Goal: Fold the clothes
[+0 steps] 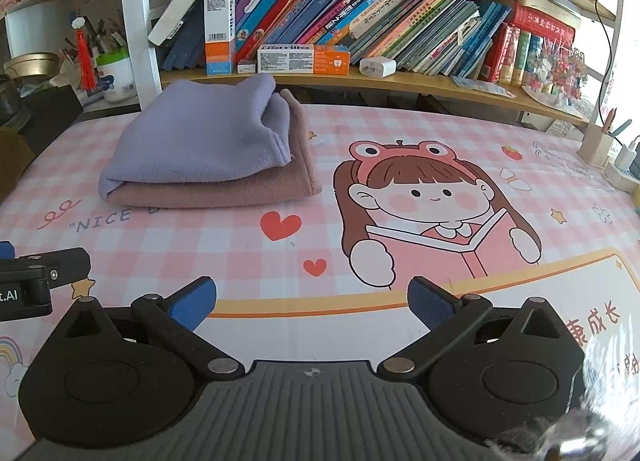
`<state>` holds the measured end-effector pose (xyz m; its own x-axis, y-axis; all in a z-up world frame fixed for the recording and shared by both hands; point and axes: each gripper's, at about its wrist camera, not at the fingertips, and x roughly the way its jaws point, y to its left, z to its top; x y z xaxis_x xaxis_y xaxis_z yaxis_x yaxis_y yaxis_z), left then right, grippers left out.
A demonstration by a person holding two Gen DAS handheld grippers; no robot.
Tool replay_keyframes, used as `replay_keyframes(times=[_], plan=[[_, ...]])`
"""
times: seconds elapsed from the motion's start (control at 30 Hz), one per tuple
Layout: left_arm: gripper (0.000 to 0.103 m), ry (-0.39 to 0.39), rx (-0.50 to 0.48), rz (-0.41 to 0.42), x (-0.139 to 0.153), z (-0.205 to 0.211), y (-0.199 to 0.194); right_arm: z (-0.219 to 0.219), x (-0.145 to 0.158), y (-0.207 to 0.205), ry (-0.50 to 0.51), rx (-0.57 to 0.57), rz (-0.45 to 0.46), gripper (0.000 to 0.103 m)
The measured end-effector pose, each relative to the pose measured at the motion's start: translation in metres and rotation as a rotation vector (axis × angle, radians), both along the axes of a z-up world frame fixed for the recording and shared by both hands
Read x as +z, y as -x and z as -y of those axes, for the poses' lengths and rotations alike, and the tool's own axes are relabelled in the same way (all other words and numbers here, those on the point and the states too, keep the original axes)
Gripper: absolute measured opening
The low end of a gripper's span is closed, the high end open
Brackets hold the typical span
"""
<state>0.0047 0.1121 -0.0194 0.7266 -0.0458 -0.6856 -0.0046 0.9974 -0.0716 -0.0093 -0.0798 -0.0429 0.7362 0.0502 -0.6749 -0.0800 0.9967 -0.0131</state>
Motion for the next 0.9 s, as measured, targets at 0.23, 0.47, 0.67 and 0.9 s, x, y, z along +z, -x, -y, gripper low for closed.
replay_keyframes(times=[0.23,0.47,0.67,0.9], plan=[[0.098,0.008,0.005,-0.003,-0.0007,-0.0002,-0.0009,0.0005,-0.0015,-0.0015,-0.002,-0.003,-0.009,0.103],[0.098,0.014,-0.002,-0.006,-0.0002,0.0001,-0.0003,0.0006,-0.0013,-0.001,-0.001,-0.002,-0.009,0.103],[0.099,0.018,-0.011,-0.006,0.0001,0.0008,0.0005,0.0014,-0.0007,-0.0003,-0.003,-0.004,-0.01,0.103],[0.103,0.021,-0.009,-0.006,0.0005,0.0006,0.0002,0.0013,-0.0006,0.0004,-0.002,-0.006,-0.011,0.103]])
